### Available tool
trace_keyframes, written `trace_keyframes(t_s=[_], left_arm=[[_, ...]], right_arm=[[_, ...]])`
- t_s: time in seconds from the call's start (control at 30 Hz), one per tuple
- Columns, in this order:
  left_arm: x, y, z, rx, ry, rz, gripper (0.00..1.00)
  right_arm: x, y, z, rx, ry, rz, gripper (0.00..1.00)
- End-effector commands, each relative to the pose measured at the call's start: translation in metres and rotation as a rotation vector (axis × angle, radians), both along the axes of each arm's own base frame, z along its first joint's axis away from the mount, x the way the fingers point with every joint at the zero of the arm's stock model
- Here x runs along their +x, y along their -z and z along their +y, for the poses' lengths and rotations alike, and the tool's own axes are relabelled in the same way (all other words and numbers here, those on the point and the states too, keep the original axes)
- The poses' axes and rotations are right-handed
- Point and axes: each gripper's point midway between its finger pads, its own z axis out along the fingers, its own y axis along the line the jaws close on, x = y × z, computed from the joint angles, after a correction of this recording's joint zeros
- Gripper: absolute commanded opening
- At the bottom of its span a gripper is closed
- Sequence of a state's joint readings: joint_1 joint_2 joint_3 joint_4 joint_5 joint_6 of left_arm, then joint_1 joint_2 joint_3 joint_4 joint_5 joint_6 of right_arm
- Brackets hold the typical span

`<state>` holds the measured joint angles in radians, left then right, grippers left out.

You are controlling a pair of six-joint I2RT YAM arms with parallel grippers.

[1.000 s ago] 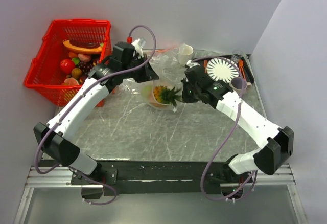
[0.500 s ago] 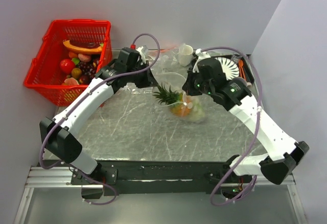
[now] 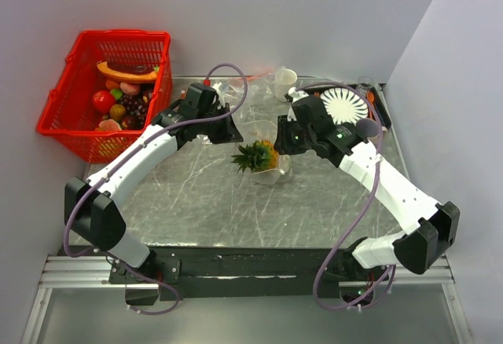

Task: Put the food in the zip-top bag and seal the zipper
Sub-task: Adjust the zipper food storage bag at the center of the board, then adjust the fake fruit in the zipper food storage bag.

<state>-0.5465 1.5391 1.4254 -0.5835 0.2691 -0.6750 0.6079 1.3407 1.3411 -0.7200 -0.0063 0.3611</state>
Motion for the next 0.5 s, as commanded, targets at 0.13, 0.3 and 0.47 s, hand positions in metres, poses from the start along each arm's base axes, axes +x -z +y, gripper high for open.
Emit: trace_keyframes(t_s=[0.13, 0.3, 0.47], left_arm=[[0.000, -0.039, -0.012, -0.096, 0.037, -0.069, 0.01], [-0.001, -0.043, -0.013, -0.105, 0.040, -0.068, 0.01], [-0.004, -0.046, -0.014, -0.119, 0.045, -0.063, 0.01]], right_arm=[[-0.032, -0.082, 0.025, 0.021, -0.187, -0.278, 0.54], [-0.050, -0.099, 0.054, 0.086, -0.304, -0.315, 0.62], [-0.043, -0.082, 0.072, 0.064, -0.327, -0.296, 0.66]])
